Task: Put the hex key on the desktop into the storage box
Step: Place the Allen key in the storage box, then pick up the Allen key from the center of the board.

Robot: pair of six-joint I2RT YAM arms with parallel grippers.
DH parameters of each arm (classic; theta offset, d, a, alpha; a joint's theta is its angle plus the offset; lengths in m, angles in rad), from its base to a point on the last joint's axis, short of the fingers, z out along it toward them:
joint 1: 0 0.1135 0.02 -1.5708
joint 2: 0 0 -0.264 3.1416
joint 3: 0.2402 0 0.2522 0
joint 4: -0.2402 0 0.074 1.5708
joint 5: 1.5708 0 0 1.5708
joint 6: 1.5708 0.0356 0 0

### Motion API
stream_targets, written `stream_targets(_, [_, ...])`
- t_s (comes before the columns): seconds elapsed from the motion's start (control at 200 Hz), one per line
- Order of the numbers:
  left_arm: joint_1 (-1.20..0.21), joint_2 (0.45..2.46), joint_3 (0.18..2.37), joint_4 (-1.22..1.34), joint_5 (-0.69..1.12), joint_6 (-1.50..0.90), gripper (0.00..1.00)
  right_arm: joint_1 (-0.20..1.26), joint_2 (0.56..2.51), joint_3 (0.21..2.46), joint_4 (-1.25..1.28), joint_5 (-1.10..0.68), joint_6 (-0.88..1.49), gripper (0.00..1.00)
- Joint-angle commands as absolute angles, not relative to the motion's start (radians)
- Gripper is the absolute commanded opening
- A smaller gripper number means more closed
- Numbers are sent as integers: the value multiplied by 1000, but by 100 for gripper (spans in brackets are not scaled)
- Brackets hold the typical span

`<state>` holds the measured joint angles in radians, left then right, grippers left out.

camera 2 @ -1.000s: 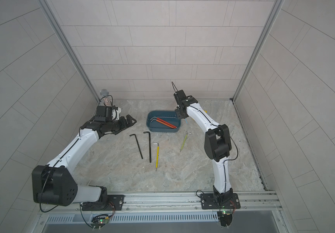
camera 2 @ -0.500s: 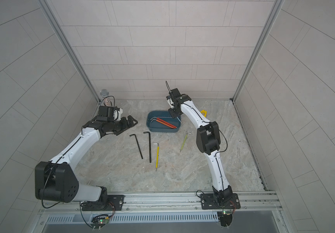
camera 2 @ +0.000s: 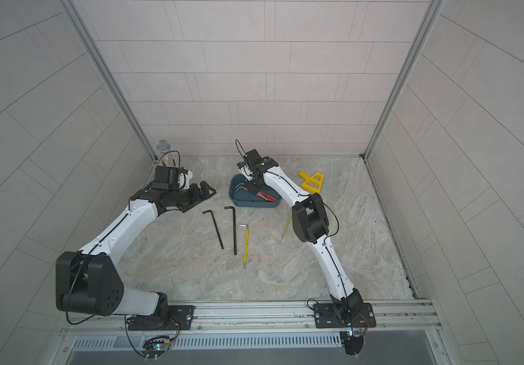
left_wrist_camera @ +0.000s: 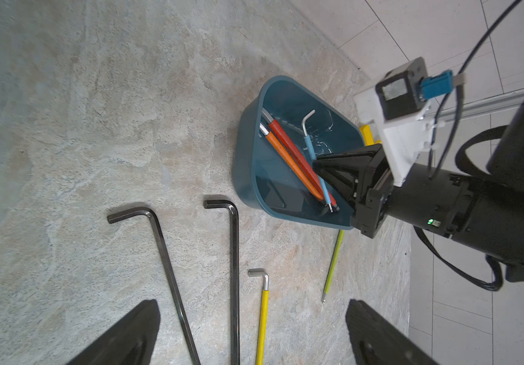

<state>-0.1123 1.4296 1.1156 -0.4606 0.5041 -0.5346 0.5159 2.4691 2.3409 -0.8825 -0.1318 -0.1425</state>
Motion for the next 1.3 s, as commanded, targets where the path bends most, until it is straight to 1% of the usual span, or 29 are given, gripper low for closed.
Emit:
stream_targets(0.0, [-117, 1437, 1108, -457, 503, -532, 100, 520, 2475, 2355, -906, -139, -150, 6])
stream_targets(0.03, [-117, 1437, 1106, -457, 504, -532, 100, 520, 2477, 2354, -913, -141, -150, 10])
stream_targets(0.12, [-117, 1436, 1109, -458, 503, -533, 100, 520, 2479, 2349, -929, -146, -146, 31])
stream_targets(0.18, [-117, 1435, 1107, -457, 503, -532, 100, 521, 2476, 2348, -934, -146, -141, 38])
stream_targets(0.285, [-117, 1433, 1108, -459, 502, -532, 100, 520, 2467, 2347, -937, -141, -130, 46])
stream_targets(0.42, [-117, 1427, 1107, -462, 496, -529, 100, 520, 2430, 2348, -942, -117, -94, 48])
stream_targets(0.56, [-118, 1424, 1107, -462, 491, -528, 100, 521, 2338, 2325, -941, -59, -49, 47])
stream_targets(0.725, [-117, 1421, 1106, -462, 494, -528, 100, 516, 2177, 2203, -884, 9, 10, 47])
stream_targets(0.916, [-118, 1418, 1106, -459, 497, -530, 100, 465, 1946, 1958, -774, -10, 152, 46])
stream_targets(1.031, [-118, 1415, 1106, -459, 498, -532, 100, 398, 1778, 1688, -630, -126, 281, 46])
stream_targets(1.101, [-119, 1413, 1105, -454, 505, -535, 100, 373, 1674, 1509, -545, -136, 336, 45])
stream_targets(1.181, [-120, 1411, 1103, -448, 511, -539, 100, 373, 1607, 1411, -565, -86, 355, 45])
stream_targets(1.296, [-120, 1407, 1102, -445, 514, -542, 100, 372, 1567, 1342, -656, -22, 378, 45])
